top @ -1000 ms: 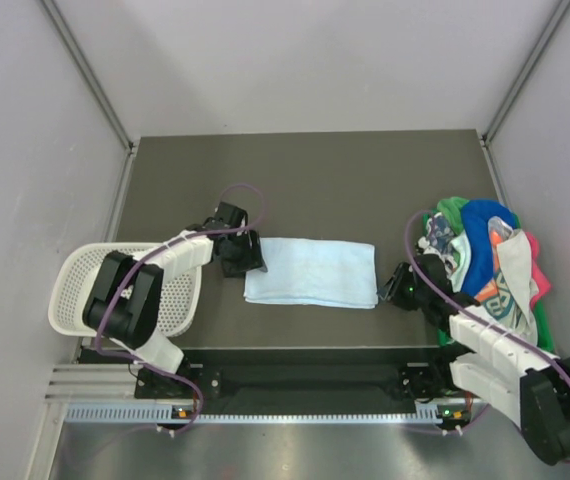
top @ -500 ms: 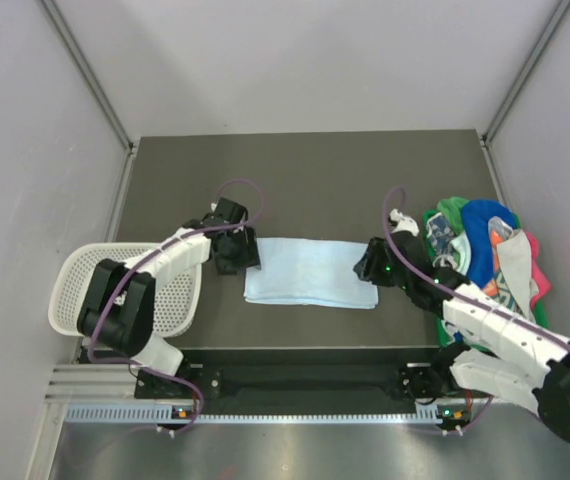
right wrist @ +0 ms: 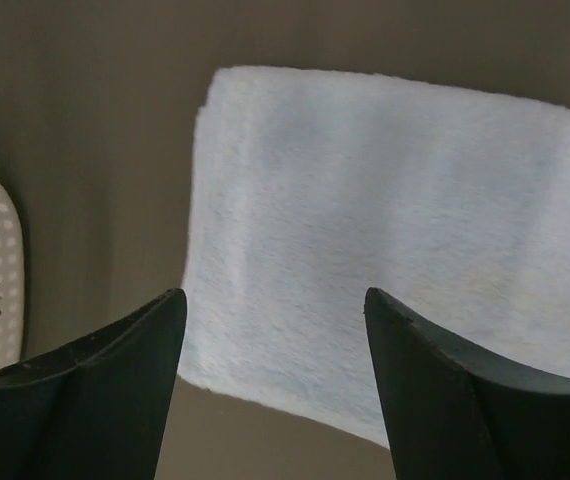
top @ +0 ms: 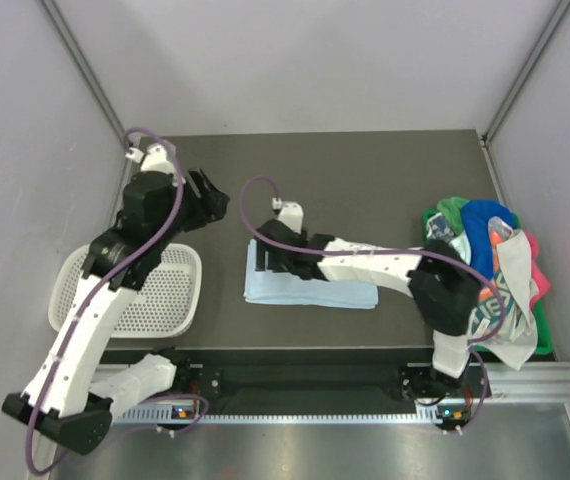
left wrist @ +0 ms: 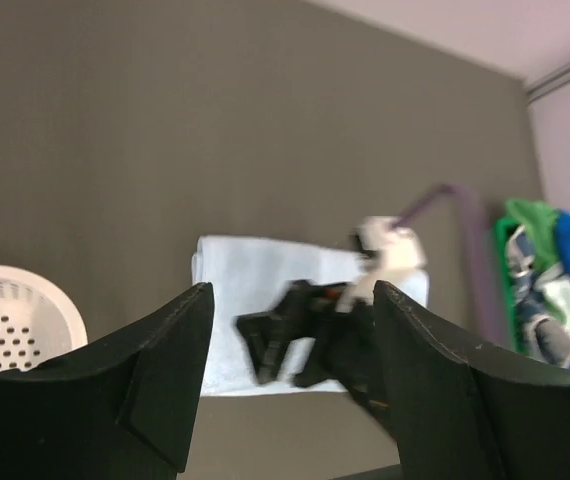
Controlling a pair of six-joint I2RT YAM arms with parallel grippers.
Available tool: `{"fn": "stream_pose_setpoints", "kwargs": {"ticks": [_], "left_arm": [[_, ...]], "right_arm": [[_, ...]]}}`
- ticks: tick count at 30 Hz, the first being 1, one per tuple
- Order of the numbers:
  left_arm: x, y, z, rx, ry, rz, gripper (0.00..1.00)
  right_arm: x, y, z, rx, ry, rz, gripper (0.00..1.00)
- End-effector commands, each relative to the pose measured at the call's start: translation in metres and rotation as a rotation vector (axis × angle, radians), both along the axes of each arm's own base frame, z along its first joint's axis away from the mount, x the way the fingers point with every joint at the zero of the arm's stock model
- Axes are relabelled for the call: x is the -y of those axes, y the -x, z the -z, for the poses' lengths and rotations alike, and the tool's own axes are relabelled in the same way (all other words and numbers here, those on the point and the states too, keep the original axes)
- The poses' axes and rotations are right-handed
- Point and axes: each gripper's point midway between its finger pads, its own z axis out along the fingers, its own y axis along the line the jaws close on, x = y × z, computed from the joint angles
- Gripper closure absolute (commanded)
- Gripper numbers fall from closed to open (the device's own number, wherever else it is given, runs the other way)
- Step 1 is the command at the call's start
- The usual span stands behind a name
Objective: Fold and stack the towels
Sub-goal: Neatly place the folded towel into the bin
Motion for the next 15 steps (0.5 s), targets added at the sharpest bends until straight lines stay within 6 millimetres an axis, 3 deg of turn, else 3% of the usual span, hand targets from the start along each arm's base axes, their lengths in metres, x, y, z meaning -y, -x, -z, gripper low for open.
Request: {"fn": "stream_pose_setpoints", "kwargs": {"ticks": [1, 3, 4, 5, 7, 13, 15], "left_arm": [[-0.018, 0.024, -0.032, 0.058, 0.017, -0.036, 0.31], [-0.025, 0.037, -0.045, 0.092, 0.022, -0.044, 0.31], [-0.028, 0.042, -0.046, 0.088, 0.015, -0.043, 0.31], [-0.031, 0.047, -0.052, 0.102, 0.016, -0.047, 0.31], [-0.035, 0.057, -0.056, 0.112, 0.014, -0.043, 0.31], [-0.041, 0.072, -0.067, 0.147, 0.013, -0.029, 0.31], [-0.043, 0.075, -0.068, 0.153, 0.008, -0.030, 0.31]], "right_arm": [[-0.043, -0.009, -0.008, 0.043, 0.011, 0.034, 0.27], [-0.054, -0.011, -0.003, 0.057, 0.029, 0.042, 0.26], [-0.056, -0.008, 0.015, 0.040, 0.073, 0.037, 0.25], [-0.066, -0.011, 0.010, 0.045, 0.061, 0.040, 0.25], [-0.063, -0.010, 0.032, 0.018, 0.131, 0.047, 0.24], [-0.067, -0.010, 0.053, 0.007, 0.203, 0.063, 0.22], [-0.060, -0.007, 0.061, 0.002, 0.258, 0.064, 0.22]]}}
